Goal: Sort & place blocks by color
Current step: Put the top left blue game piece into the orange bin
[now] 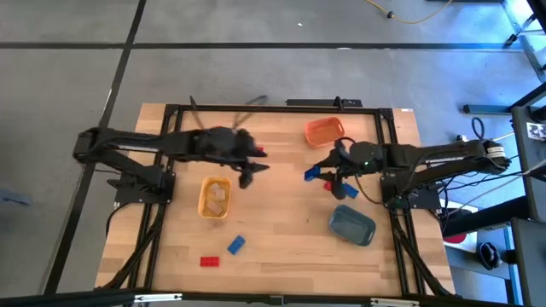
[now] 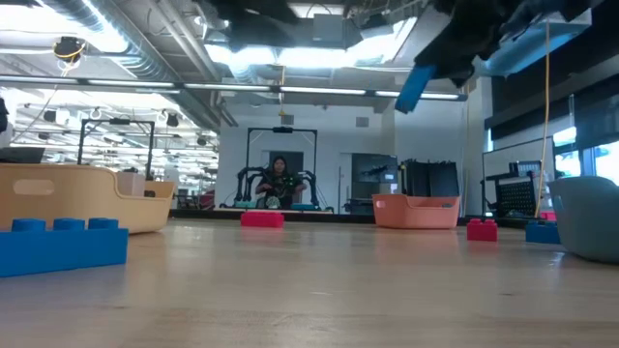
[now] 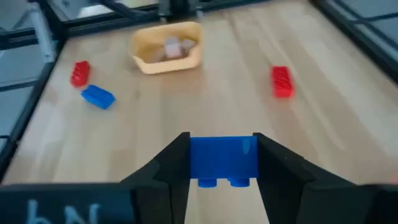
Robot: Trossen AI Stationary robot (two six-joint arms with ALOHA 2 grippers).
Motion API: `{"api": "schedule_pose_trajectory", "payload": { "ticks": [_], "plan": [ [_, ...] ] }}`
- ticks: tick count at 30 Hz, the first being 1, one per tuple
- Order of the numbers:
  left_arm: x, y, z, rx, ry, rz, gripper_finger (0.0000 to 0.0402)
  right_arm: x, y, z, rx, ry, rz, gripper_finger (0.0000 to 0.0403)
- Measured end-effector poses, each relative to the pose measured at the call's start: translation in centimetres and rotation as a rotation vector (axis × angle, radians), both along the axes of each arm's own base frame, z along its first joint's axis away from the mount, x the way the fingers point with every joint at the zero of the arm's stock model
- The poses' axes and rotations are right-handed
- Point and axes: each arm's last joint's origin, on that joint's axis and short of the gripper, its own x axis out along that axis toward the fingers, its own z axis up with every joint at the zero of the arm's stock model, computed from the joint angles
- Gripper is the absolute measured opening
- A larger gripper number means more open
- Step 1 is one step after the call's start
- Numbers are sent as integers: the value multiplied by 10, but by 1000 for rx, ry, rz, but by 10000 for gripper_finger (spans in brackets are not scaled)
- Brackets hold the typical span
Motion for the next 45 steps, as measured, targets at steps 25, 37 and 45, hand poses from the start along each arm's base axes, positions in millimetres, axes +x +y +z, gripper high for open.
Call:
{"api": "schedule_pose_trajectory", "payload": {
  "ticks": [25,37,45],
  "plan": [
    [-65,-2,-36,-67,-540,103,191,-30,-7,0,117,-385,-148,144],
    [-65,-1,-35,-63,-545,138,191,-4,-17,32,-70,-211,-252,144],
    [-66,0,-35,-106,-557,188,191,27,-84,27,-154,383,-461,144]
  ]
}}
